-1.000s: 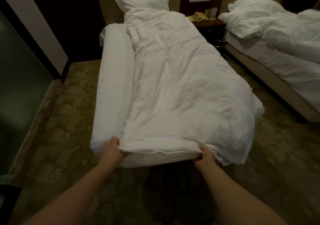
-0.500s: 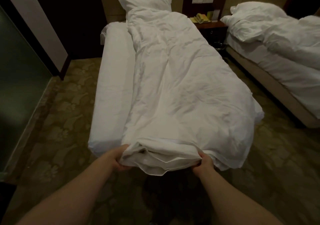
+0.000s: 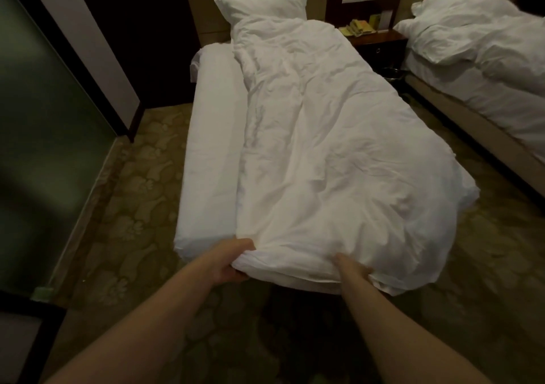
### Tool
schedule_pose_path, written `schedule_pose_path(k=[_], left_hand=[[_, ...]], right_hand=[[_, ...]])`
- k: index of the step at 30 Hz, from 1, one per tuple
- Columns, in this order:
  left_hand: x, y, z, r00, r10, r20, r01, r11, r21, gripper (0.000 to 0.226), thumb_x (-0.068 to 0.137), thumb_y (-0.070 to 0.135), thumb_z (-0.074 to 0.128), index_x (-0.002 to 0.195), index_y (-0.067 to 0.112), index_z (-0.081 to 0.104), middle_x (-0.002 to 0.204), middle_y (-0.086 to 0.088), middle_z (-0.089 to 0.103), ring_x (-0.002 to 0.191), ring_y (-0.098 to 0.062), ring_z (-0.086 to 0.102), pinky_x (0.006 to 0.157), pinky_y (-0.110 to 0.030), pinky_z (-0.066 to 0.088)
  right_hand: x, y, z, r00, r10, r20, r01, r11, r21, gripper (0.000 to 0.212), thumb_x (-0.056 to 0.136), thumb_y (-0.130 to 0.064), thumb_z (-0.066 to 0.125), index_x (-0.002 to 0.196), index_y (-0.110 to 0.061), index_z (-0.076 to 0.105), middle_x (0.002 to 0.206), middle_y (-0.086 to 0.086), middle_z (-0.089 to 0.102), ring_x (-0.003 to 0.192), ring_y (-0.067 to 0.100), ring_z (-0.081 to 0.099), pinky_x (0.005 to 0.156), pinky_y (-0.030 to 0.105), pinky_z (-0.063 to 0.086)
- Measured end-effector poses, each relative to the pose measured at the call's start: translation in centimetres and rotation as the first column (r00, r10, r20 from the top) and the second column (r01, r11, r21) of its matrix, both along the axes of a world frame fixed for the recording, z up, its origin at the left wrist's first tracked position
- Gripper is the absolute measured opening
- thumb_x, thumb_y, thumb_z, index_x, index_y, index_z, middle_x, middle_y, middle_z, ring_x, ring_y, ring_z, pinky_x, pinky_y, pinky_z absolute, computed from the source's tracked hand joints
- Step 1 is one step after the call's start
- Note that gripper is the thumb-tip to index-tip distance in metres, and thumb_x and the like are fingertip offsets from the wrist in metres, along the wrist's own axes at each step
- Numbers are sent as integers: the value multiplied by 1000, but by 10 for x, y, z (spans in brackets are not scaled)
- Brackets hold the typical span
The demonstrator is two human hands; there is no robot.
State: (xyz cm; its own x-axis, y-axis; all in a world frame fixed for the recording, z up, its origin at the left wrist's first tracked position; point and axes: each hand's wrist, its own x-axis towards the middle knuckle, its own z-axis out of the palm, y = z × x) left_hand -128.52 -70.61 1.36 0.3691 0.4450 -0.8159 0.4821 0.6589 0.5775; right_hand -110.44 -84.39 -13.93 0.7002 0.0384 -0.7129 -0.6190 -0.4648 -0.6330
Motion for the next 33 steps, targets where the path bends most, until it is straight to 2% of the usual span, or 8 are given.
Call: schedule_pose_path(k=[8,11,16,19,23,26,30,33], left_hand=[[-19,-2,-43,989,149,-23,-151,978,-141,9,87,3,48,94,0,52,86,-16,54,78,-31,53,72,-40,46],[-26,-4,-63,982,187,-10,-187,969,-162,6,84,15,61,86,9,61,78,-11,59,71,-24,55,64,-30,43],[-35,-7,-89,994,27,-102,-20,998,65,24,90,14,60,66,11,55,45,-2,47,39,-11,41,37,-14,27],[-35,-17,-89,980,-119,-161,140,982,128,27,94,24,57,71,9,59,58,-6,54,48,-14,44,42,-19,32],[-26,-32,-87,974,-194,-120,218,944,248,35,96,41,49,94,10,65,90,-7,62,77,-21,56,57,-24,39],[-30,-37,-101,870,-431,-238,490,714,499,19,87,33,65,76,17,59,74,2,56,72,-15,53,58,-23,36],[-50,-33,-119,835,-351,-423,547,455,703,26,80,19,52,55,22,43,67,2,44,69,-22,48,54,-31,26],[-74,-28,-129,655,-334,-678,756,293,586,23,85,32,49,71,21,64,81,-1,59,82,-24,59,62,-30,39]], right_hand=[[-78,14,15,656,714,247,-689,699,-190,22,89,-31,49,102,-21,63,114,11,60,101,29,57,85,33,44],[-82,-1,15,503,810,300,-762,580,-289,12,95,-26,47,91,-19,55,105,8,57,95,25,55,74,29,37],[-93,-37,6,113,853,509,-627,459,-630,20,86,-30,58,70,-19,55,82,-4,49,77,16,46,69,29,35],[-101,-45,6,69,817,573,-681,458,-572,25,82,-27,58,62,-24,42,67,-8,41,63,12,40,62,27,32],[-97,-41,11,109,812,573,-744,449,-494,20,99,-29,45,80,-20,46,79,-5,44,74,12,44,68,24,36],[-97,-37,15,95,784,614,-743,466,-480,21,98,-28,48,82,-15,52,78,-4,43,71,12,43,63,25,35],[-98,-47,4,41,775,630,-599,524,-606,22,80,-20,67,69,-19,48,67,-4,45,58,11,39,53,22,30],[-98,-63,-4,-50,966,254,-654,160,-739,7,85,-15,59,90,-19,56,96,3,59,86,22,57,74,35,44]])
